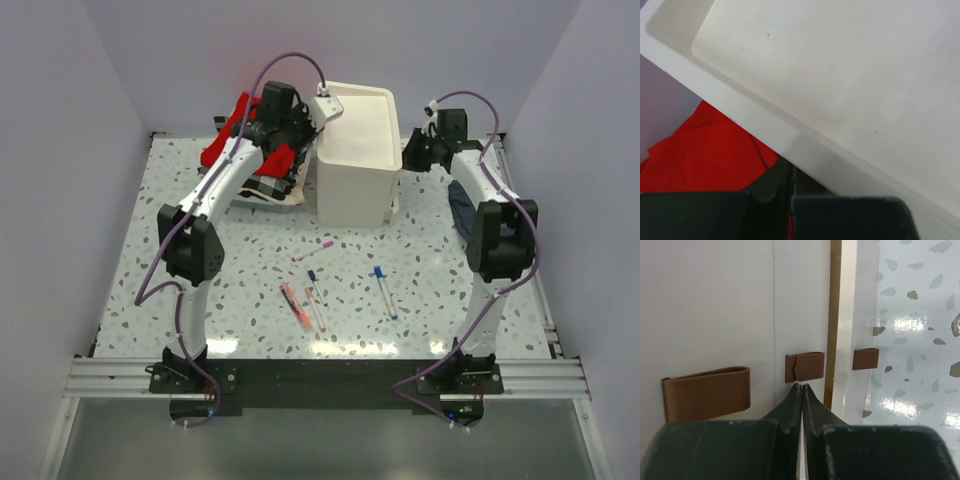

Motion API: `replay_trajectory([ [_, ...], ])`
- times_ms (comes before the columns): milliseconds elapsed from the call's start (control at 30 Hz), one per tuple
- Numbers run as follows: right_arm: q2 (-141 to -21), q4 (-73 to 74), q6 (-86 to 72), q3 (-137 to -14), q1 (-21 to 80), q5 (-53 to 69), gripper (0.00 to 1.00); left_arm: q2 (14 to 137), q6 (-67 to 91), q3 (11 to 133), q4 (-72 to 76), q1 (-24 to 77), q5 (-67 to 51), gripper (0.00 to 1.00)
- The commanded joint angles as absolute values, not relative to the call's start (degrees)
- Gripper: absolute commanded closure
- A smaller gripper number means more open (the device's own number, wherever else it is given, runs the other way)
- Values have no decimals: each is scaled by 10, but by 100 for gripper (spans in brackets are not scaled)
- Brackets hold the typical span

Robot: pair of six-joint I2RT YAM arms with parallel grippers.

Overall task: Sort the stationery into containers
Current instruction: Open the drawer in the storage box.

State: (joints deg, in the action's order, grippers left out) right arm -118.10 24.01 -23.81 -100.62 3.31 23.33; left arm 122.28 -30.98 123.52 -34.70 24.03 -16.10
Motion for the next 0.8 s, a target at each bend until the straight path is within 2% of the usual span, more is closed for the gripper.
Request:
replay_trajectory([
  [0, -1115, 244, -215, -1015, 39, 243, 100, 1237, -285, 1236, -239, 258, -215, 100],
  [333, -1021, 300, -149, -909, 47, 211, 100, 1293, -261, 1259, -156, 284, -276, 100],
  [767, -986, 352, -127, -896, 47, 205, 100, 1324, -226, 1276, -93, 317, -285, 100],
])
